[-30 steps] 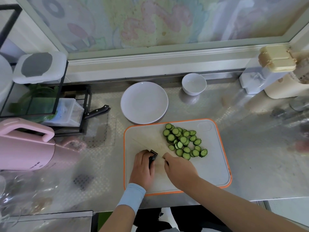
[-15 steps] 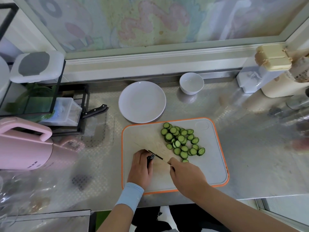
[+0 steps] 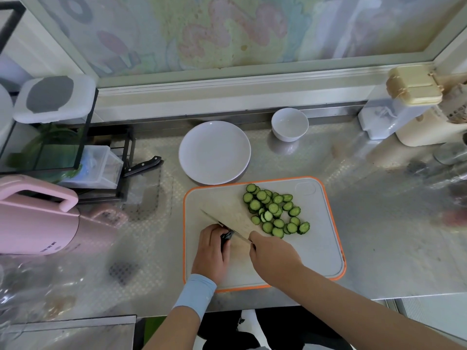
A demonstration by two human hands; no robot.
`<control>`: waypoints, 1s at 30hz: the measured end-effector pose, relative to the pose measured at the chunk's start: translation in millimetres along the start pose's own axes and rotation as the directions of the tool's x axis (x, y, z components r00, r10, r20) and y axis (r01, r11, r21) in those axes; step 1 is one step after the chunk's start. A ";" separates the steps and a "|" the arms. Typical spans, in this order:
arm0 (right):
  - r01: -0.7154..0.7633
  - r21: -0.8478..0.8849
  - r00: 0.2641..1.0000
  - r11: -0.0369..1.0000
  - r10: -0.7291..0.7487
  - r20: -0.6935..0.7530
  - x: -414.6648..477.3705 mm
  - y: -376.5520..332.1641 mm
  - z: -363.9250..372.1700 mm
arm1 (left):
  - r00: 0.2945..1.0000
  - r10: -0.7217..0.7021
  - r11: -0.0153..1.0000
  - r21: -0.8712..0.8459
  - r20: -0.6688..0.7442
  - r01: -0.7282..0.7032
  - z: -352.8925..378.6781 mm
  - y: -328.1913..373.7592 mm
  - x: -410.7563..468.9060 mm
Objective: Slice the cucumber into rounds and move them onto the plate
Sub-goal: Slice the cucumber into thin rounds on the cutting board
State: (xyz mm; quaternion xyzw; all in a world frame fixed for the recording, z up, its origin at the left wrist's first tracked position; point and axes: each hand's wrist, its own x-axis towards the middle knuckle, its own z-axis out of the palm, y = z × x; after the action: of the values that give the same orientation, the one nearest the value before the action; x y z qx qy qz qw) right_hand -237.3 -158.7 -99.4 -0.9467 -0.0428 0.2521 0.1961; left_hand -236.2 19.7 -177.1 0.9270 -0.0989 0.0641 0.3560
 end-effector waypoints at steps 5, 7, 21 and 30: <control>-0.024 0.011 0.999 1.000 0.023 0.027 18.0 -5.9 8.6 | 1.000 0.002 1.000 -0.001 0.011 -0.002 0.1 -2.3 -0.6; -0.011 -0.007 1.000 1.000 0.012 0.025 21.7 -7.0 10.1 | 1.000 -0.029 1.000 -0.005 0.002 0.029 -1.3 -3.4 -0.4; 0.028 -0.026 0.998 0.999 -0.029 -0.047 -11.1 -2.6 5.1 | 0.998 0.055 0.998 -0.016 -0.026 -0.055 -5.1 -1.0 -0.6; 0.020 -0.041 0.998 0.999 -0.022 -0.051 -26.4 -0.4 0.5 | 0.999 0.033 0.999 -0.037 -0.014 -0.034 -3.9 -3.6 -1.2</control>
State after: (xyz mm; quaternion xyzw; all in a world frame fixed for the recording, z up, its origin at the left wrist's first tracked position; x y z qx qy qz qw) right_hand -260.5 -162.9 -87.4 -0.9561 -0.0530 0.2246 0.1807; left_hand -236.8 25.1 -176.8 0.9180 -0.1131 0.0744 0.3728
